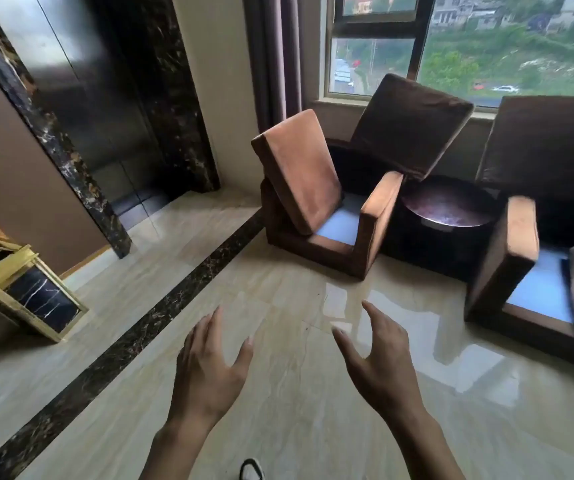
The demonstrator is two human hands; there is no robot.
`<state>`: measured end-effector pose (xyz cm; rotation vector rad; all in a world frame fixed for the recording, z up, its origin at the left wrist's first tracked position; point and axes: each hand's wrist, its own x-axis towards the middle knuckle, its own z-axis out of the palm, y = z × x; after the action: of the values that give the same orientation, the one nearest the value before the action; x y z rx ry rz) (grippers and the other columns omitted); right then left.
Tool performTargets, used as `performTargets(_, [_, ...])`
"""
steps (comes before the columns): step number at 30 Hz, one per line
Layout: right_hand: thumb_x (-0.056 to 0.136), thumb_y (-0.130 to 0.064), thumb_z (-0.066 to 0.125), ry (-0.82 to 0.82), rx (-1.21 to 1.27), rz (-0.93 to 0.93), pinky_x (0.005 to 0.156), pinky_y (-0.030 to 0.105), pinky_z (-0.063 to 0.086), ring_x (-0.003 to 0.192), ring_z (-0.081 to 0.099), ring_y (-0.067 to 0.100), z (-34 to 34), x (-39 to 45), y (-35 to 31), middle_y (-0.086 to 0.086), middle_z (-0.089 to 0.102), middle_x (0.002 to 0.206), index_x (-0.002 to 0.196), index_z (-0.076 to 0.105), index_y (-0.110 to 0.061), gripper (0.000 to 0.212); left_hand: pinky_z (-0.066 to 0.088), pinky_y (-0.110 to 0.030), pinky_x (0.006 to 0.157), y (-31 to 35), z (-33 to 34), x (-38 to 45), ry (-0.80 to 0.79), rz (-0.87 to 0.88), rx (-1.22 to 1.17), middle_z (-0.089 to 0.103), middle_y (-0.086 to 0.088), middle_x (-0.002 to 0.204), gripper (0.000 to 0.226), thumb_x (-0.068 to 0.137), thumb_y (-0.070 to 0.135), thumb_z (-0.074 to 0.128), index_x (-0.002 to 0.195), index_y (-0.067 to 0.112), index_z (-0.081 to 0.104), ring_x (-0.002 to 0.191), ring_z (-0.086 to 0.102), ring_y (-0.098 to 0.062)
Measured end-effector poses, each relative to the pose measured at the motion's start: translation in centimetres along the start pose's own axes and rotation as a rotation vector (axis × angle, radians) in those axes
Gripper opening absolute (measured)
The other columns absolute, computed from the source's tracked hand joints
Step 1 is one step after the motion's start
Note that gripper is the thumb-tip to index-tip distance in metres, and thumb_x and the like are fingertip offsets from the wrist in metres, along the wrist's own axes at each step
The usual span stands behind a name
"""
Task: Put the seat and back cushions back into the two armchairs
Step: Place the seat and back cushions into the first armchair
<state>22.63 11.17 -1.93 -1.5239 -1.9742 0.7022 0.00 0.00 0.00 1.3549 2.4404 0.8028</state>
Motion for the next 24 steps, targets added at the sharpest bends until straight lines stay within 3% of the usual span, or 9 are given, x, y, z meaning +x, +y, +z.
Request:
performTargets(4, [0.092,-0.062,0.06,-0.025,-0.029,-0.022,0.116,0.042,0.038,0.144,0.038,0.022,4.8,6.8,-2.4,0.0,0.049,0.155,0.154,0.04,-0.025,0.076,0.036,-0.043,0.118,-4.0,0.0,7.9,0.031,-0.027,-0.044,0.036,-0.003,0.161,0.091,0.084,0.072,0.036,0.159,0.021,0.027,0.147,0.035,-0.021])
performTargets(11, [0.089,-0.067,0.057,-0.085,-0.075,-0.013,0.114,0.04,0.039,0.142,0.038,0.02,14.2,19.3,-10.2,-0.001,0.05,0.152,0.154,0.04,-0.027,0.078,0.026,-0.036,0.121,-10.4,-1.2,22.8,-0.041,-0.06,-0.088,0.027,0.001,0.165,0.082,0.093,0.066,0.043,0.16,0.025,0.02,0.151,0.026,-0.017])
performTargets(14, [0.09,-0.064,0.06,-0.064,-0.075,-0.009,0.114,0.039,0.038,0.141,0.039,0.021,17.1,24.4,-12.5,0.0,0.052,0.15,0.154,0.041,-0.025,0.077,0.03,-0.037,0.12,-12.7,-1.9,28.7,-0.046,-0.082,-0.103,0.029,0.002,0.163,0.087,0.087,0.071,0.037,0.159,0.025,0.023,0.149,0.029,-0.018])
performTargets(24, [0.091,-0.054,0.066,-0.045,-0.057,0.054,0.115,0.033,0.034,0.14,0.039,0.019,25.5,41.9,-14.7,-0.001,0.054,0.148,0.152,0.045,-0.021,0.073,0.029,-0.039,0.121,-14.5,0.7,48.1,-0.079,-0.087,-0.127,0.024,0.002,0.164,0.095,0.08,0.079,0.029,0.16,0.028,0.023,0.151,0.024,-0.016])
